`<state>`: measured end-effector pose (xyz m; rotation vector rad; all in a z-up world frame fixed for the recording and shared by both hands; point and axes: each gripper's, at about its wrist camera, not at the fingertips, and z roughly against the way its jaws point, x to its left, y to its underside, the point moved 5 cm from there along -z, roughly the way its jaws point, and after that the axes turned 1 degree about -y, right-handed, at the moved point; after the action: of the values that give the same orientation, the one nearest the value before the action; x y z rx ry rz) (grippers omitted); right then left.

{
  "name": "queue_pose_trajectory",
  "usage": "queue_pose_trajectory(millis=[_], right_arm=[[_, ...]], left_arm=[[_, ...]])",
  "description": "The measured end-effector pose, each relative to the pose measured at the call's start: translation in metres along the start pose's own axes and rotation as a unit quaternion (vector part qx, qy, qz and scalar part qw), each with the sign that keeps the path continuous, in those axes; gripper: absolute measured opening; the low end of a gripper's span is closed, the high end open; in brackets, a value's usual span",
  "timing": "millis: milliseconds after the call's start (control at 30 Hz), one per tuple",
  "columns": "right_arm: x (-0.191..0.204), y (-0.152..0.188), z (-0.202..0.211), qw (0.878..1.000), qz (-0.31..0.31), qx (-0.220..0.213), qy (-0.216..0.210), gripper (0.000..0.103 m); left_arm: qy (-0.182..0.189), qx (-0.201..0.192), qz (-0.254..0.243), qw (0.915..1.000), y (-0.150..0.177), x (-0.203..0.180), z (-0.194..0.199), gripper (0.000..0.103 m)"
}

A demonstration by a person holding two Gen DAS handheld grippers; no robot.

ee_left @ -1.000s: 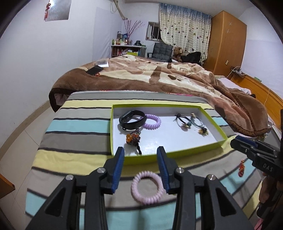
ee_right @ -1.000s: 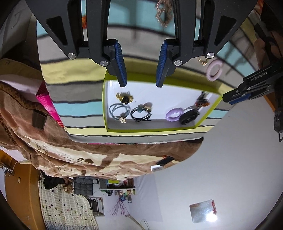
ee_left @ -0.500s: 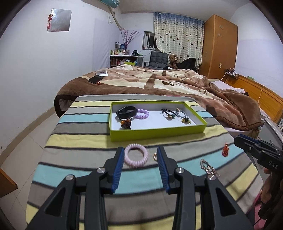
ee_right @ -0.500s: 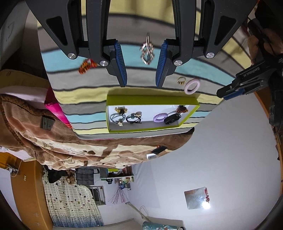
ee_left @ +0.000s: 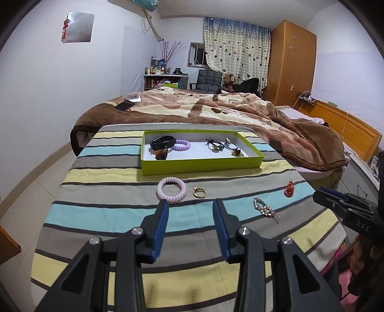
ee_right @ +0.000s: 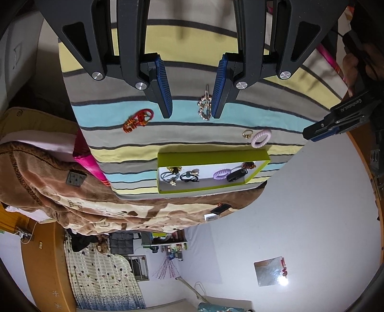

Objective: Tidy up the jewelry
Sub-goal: 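Move the left tool to the pink coil hair tie while the right tool approaches the red knotted charm, then grasp the pink coil hair tie with the left tool while the right tool grasps the red knotted charm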

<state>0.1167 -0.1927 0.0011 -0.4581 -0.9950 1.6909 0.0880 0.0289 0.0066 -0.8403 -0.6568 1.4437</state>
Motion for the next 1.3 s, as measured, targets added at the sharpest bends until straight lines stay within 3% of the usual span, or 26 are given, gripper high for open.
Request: queue_pose_trajectory(millis=[800, 1300], right_arm=[[-0.035, -0.002, -0.027, 0.998, -0.038, 0.026, 0.039, 0.035], [-0.064, -0.004, -0.077, 0.990, -0.080, 0.082, 0.088, 0.035]], left_arm=[[-0.032, 0.025, 0.006, 0.9992, -0.005, 0.016, -0.039, 0.040], [-0.063, 0.089, 0.029, 0.9936, -0.014, 0.040, -0.098, 0.040]])
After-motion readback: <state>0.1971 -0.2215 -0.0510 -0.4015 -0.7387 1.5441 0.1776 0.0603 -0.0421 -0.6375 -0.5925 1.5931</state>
